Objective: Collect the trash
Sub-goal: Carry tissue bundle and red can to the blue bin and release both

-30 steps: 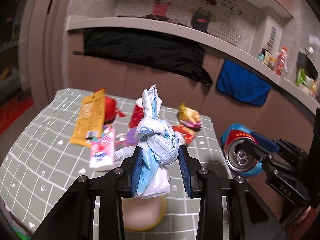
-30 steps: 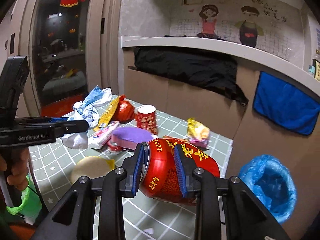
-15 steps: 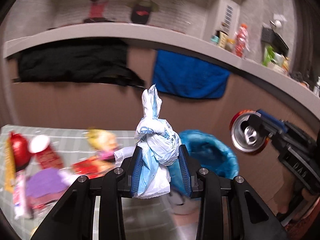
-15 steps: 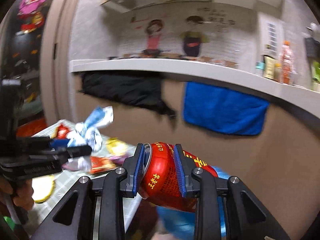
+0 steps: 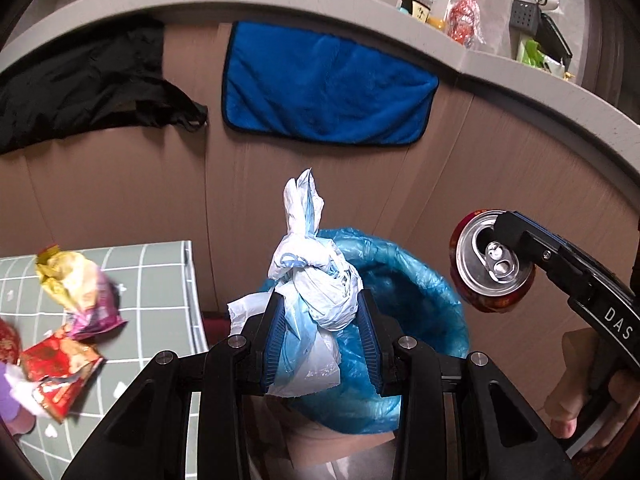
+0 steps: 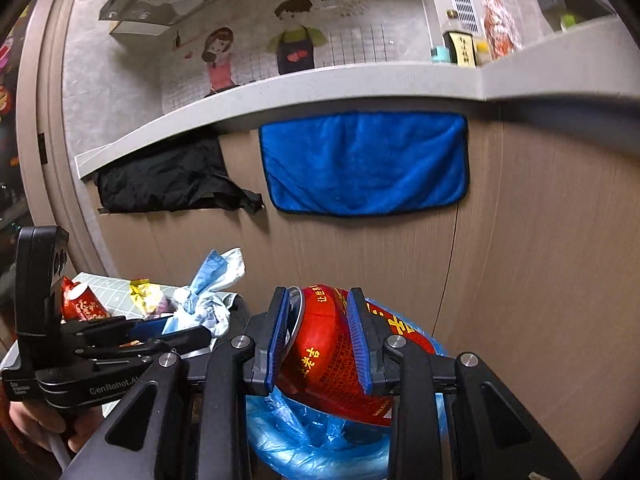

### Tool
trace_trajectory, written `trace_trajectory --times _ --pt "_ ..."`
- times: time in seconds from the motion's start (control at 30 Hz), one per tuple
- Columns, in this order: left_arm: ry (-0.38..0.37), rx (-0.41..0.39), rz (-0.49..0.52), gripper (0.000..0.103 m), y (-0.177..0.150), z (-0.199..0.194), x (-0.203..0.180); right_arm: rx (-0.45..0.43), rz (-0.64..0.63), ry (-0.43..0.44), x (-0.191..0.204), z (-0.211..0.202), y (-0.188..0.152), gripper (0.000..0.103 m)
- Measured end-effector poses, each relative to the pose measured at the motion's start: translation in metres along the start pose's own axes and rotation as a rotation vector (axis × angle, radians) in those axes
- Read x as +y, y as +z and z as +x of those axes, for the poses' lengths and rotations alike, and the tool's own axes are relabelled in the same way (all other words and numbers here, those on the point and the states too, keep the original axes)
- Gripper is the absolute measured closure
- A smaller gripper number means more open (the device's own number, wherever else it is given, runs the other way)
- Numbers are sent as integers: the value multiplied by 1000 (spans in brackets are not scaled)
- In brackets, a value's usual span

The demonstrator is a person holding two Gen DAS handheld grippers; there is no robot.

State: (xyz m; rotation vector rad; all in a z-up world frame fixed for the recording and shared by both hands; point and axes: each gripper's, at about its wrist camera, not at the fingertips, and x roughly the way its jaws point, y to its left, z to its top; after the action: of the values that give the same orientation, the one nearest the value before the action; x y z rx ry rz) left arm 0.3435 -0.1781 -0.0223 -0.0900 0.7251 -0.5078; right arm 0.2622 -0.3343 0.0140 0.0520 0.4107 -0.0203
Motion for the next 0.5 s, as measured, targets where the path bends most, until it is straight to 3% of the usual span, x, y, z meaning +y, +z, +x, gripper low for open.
trace_trajectory --times 0.4,0.47,0.5 --pt "-51 77 -40 63 5 45 3 46 74 48 -20 40 -9 76" --pt "-83 87 -60 57 5 50 7 42 71 35 -20 43 -12 72" --pt "-90 95 -67 55 5 52 8 38 67 18 -21 43 -14 64"
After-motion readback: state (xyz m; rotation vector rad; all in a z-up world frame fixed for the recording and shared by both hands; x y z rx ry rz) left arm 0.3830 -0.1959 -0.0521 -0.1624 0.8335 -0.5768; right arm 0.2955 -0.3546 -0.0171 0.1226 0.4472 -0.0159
